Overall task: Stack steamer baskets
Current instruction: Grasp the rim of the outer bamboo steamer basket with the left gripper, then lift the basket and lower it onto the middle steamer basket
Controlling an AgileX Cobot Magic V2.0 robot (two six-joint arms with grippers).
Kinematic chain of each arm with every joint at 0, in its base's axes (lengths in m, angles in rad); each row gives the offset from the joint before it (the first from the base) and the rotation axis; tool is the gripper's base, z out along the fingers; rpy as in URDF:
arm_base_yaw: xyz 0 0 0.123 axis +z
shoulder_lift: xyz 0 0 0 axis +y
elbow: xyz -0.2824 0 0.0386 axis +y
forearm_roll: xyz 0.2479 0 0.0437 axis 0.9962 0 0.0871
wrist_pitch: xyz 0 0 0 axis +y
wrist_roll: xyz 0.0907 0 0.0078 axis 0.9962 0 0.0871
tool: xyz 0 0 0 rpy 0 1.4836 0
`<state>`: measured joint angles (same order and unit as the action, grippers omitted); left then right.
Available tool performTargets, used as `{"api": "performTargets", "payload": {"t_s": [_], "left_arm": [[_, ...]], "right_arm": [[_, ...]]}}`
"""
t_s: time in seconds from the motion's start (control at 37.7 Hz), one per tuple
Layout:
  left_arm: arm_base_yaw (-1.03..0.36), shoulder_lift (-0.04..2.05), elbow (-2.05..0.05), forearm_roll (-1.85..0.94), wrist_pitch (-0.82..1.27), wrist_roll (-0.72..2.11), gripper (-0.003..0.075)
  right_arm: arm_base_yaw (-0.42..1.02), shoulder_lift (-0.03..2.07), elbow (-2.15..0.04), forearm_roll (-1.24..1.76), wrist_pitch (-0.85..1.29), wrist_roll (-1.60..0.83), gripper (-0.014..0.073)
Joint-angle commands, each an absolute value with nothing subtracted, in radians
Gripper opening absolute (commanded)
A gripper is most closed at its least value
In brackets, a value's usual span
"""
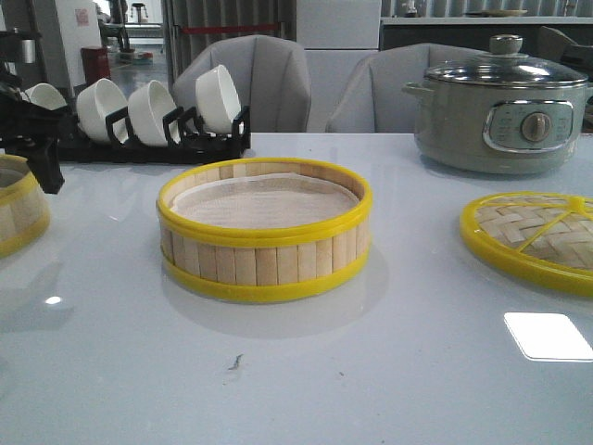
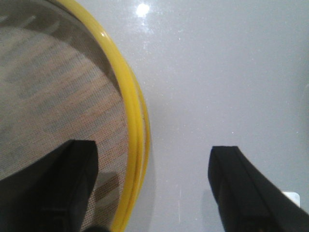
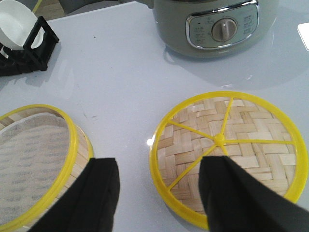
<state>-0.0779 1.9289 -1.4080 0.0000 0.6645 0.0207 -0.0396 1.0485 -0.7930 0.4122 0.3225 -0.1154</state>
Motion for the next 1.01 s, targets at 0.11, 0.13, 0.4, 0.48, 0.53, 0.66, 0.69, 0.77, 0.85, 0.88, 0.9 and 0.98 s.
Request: {"api": "performTargets", "payload": {"t_s": [0.11,0.13,0.4,0.48,0.53,0.66,0.69,0.77,0.85,0.88,0.9,0.98], "left_arm": [[-0.079,1.902,-1.439,-0.009,0.618,0.008,0.0491],[-0.079,1.902,-1.439,-0.009,0.616,0.008,0.0477],[-0.079,1.902,-1.448,-0.009,0.612,0.006,0.0112],[-0.079,1.902,-1.45,-0.009,0.616,0.0,0.0091],[-0.079,1.902,-1.452,-0.009,0.622,0.0,0.0091],[-0.088,1.896,-1.486,-0.009,0.657,0.0,0.0091],[-0.094,1.893,-1.496,-0.009,0.667,0.0,0.0091],[-0.114,1.886,-1.543,-0.006,0.686,0.0,0.0091],[-0.147,1.875,-1.603,0.0,0.707,0.0,0.0091],[-0.161,1.873,-1.622,0.0,0.718,0.0,0.0091],[-0.173,1.87,-1.648,0.0,0.728,0.0,0.0091],[-0.225,1.868,-1.728,0.0,0.772,0.0,0.0091]], "right_arm": [[-0.038,1.034,-0.83,0.414,0.267,-0.126,0.0475],[-0.038,1.034,-0.83,0.414,0.267,-0.126,0.0475],[-0.038,1.034,-0.83,0.414,0.27,-0.126,0.0475],[-0.038,1.034,-0.83,0.414,0.27,-0.126,0.0475],[-0.038,1.034,-0.83,0.414,0.27,-0.126,0.0475],[-0.038,1.034,-0.83,0.414,0.27,-0.126,0.0475],[-0.038,1.034,-0.83,0.414,0.27,-0.126,0.0475],[-0.038,1.034,-0.83,0.414,0.27,-0.126,0.0475],[-0.038,1.034,-0.83,0.414,0.27,-0.126,0.0475],[-0.038,1.034,-0.83,0.414,0.27,-0.126,0.0475],[-0.038,1.034,-0.83,0.414,0.27,-0.126,0.0475],[-0.038,1.034,-0.83,0.414,0.269,-0.126,0.0475]]}}
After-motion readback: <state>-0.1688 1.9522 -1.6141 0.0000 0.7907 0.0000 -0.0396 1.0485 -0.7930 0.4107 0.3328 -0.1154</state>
